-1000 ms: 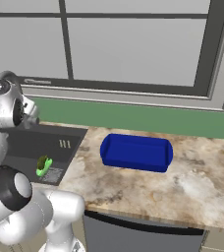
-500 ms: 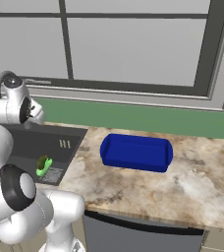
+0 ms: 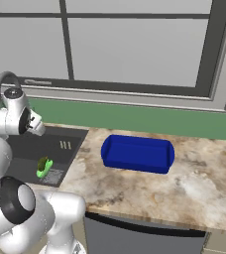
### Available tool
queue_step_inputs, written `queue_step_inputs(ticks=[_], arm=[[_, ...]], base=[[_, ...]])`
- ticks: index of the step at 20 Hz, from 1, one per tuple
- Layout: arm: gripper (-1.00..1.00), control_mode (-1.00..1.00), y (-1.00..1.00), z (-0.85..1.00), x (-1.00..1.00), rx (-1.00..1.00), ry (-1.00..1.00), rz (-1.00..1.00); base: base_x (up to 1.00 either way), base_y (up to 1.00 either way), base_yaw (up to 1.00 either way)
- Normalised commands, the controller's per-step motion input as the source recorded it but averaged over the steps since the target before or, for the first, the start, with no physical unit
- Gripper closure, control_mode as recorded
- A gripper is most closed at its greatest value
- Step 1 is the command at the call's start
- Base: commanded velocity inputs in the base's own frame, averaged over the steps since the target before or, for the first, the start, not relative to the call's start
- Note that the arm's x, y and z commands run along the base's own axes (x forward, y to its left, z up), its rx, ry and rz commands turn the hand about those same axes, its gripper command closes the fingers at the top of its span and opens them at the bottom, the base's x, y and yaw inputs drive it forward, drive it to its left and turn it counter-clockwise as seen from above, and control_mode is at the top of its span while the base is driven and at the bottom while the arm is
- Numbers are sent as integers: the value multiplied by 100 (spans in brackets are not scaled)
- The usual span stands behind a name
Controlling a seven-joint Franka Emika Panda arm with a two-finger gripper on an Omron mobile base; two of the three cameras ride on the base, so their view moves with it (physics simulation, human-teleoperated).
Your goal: Pick up all produce items and place them in the sink. Turn on the sink faucet to wash them. Then turn the sink off and put them in the tray.
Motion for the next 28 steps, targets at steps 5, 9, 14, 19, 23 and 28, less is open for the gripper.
queue_step_inputs(ticks=[5,9,14,19,23,28], arm=[[-100,-100,0,-28,-41,0,7,0],[-100,-100,0,-17,-4,-5,1,0],[-100,-100,0,-8,19,-9,6,0],[-100,-100,0,-7,22,-6,7,4],[-100,-100,0,-19,5,-5,5,10],[-100,-100,0,-20,10,-4,5,12]], base=[[0,0,0],[0,0,0],[0,0,0],[0,0,0],[0,0,0],[0,0,0]])
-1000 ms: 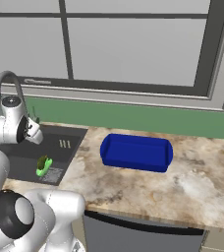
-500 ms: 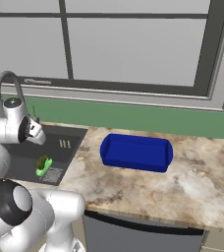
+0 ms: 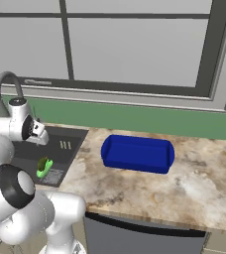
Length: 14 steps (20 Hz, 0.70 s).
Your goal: Pick up all produce items and place them in the sink. Turn on the sink faucet to wash them. Then turn the sink off and put them in the tray.
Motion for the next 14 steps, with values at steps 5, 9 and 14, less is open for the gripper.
queue_step_inputs(ticks=[5,9,14], arm=[[-100,-100,9,-23,17,-4,3,7],[-100,-100,13,-24,23,-4,2,2],[-100,-100,20,-24,19,-4,3,0]], base=[[0,0,0],[0,0,0],[0,0,0]])
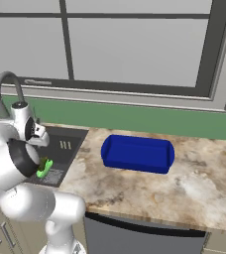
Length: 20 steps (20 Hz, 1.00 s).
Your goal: Pick up all produce items and place them in the sink. Turn on the sink faucet to wash them. Then turn the sink off and put them in the tray.
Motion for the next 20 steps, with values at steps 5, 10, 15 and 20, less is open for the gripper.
queue_step_inputs(ticks=[5,10,15,20], arm=[[-100,-100,18,-22,19,-3,5,0],[-100,-100,9,-26,26,-4,5,0],[-100,-100,8,-28,34,-4,7,0],[-100,-100,15,-27,33,-5,9,0]], base=[[0,0,0],[0,0,0],[0,0,0],[0,0,0]])
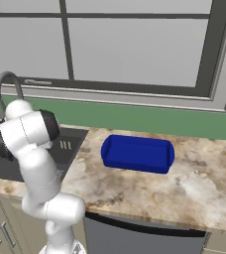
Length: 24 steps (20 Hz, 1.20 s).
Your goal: Pick up all produce items and place them in the sink. Turn on the sink faucet to wash them. Then turn the sink off and put them in the tray.
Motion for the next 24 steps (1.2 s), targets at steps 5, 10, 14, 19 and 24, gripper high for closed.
queue_step_inputs(ticks=[5,10,14,19,24], arm=[[-100,-100,18,-29,30,-5,9,0],[-100,-100,18,-25,29,-5,6,0],[-100,-100,13,-28,34,-5,4,0],[-100,-100,10,-29,36,-4,0,0],[-100,-100,9,-35,17,-2,1,0]], base=[[0,0,0],[0,0,0],[0,0,0],[0,0,0],[0,0,0]])
